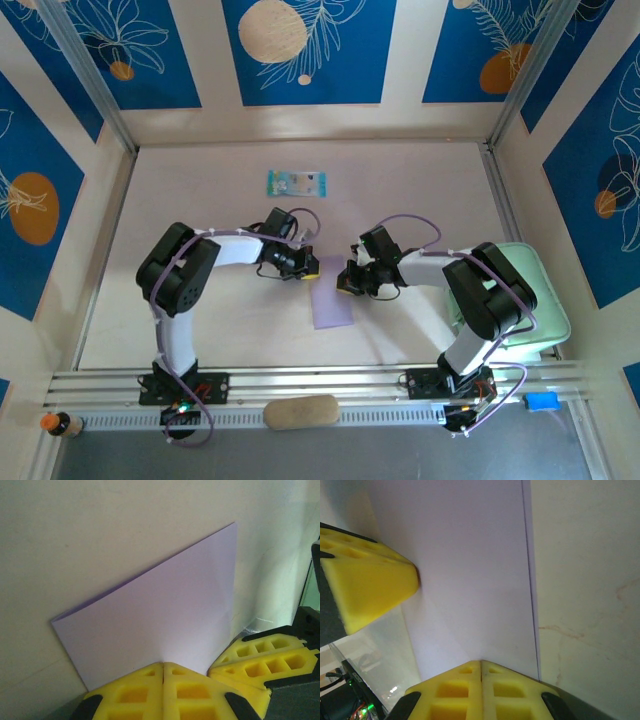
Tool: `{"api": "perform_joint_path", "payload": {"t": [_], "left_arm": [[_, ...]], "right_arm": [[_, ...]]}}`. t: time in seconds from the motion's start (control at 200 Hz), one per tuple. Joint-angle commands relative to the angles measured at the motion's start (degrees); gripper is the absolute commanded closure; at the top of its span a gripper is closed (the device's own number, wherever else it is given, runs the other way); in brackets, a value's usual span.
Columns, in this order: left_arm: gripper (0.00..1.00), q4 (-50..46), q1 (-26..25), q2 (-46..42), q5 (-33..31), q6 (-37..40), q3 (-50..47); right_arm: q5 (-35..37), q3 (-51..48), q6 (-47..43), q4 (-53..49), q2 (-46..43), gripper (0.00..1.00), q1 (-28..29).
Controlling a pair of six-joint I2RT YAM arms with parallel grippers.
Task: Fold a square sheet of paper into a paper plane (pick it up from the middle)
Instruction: First fold the square sheet of paper in half at the center of the table.
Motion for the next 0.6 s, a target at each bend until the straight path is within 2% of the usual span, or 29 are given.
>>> {"api": "perform_joint_path", "payload": {"t": [0.0, 0.2, 0.595], "left_arm": [[0.96, -2.0, 0.6, 0.9, -0.7, 1.3, -0.1], [0.95, -0.4, 1.2, -0.8, 2.8, -0.3, 2.8], [0.96, -2.8, 3.6, 4.7, 2.2, 0.9, 6.7]], "right_arm": [[4.2, -2.2, -0.6, -7.5, 1.1, 1.0, -0.4], [4.1, -2.3, -0.6, -7.5, 1.0, 1.0, -0.5], [3.7, -2.3, -0.6, -7.3, 0.9, 1.0, -0.6]]}}
